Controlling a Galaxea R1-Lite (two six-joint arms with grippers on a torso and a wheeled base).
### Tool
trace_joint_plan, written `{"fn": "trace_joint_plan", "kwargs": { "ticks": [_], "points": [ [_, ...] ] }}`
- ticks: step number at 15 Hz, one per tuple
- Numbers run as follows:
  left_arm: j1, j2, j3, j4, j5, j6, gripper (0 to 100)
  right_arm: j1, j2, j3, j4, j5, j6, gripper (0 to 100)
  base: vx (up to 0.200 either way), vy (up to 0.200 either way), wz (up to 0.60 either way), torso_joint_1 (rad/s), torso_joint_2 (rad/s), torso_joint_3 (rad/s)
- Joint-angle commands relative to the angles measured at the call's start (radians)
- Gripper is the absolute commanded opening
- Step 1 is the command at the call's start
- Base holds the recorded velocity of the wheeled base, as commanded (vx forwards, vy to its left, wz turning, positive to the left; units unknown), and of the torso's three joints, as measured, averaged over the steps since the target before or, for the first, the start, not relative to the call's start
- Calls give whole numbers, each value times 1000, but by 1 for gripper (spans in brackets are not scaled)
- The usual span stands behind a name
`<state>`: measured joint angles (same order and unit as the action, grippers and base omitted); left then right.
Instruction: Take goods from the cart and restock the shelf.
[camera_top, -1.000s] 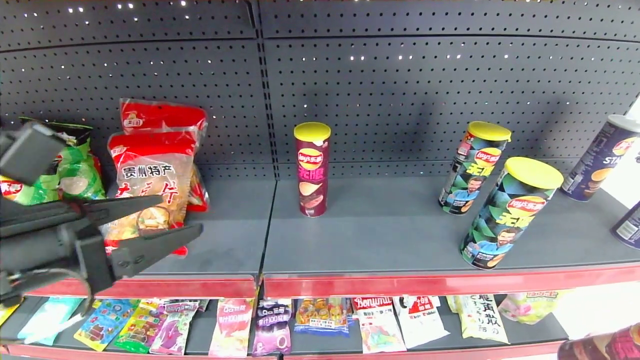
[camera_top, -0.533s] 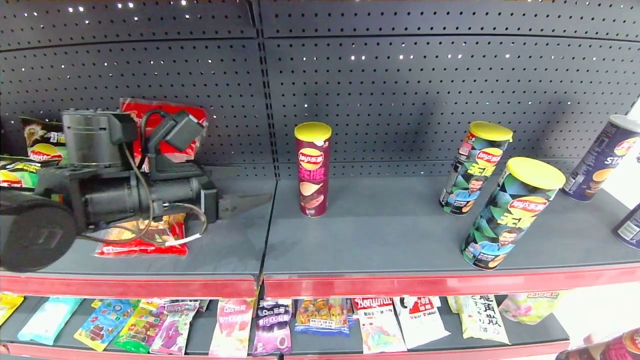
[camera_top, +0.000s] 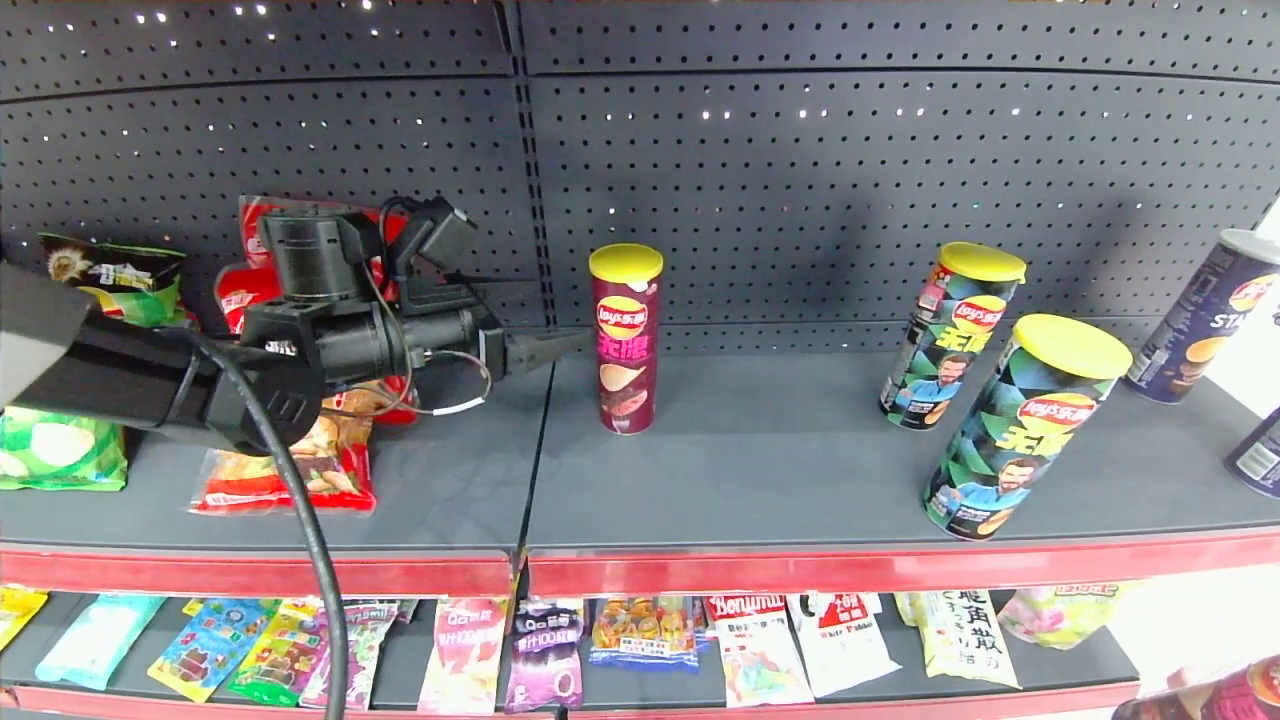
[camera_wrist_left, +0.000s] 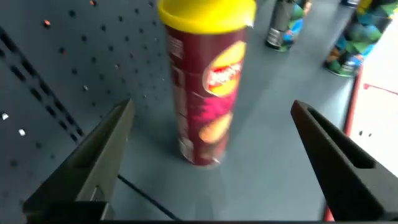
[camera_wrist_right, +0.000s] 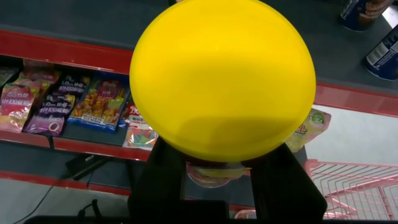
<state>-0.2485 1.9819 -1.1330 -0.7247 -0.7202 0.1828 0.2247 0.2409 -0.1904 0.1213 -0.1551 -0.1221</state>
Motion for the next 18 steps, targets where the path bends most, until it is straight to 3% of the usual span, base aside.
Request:
{"fn": "trace_joint_plan", "kwargs": {
  "ticks": [1,5,15,18],
  "points": [
    [-12,64,-76,1,1,-2,100,1,2,0,0,0,-1,0,0,0,0,0,0,0],
    [-52,101,-145,5,1,-11,100,-1,0,-1,0,-1,-1,0,0,0,0,0,0,0],
    [-57,224,-307,5,2,-9,100,-1,5,-3,0,-1,-1,0,0,0,0,0,0,0],
    [-64,233,-312,7,-10,-9,100,-1,6,-4,0,-3,-1,0,0,0,0,0,0,0]
  ]
}}
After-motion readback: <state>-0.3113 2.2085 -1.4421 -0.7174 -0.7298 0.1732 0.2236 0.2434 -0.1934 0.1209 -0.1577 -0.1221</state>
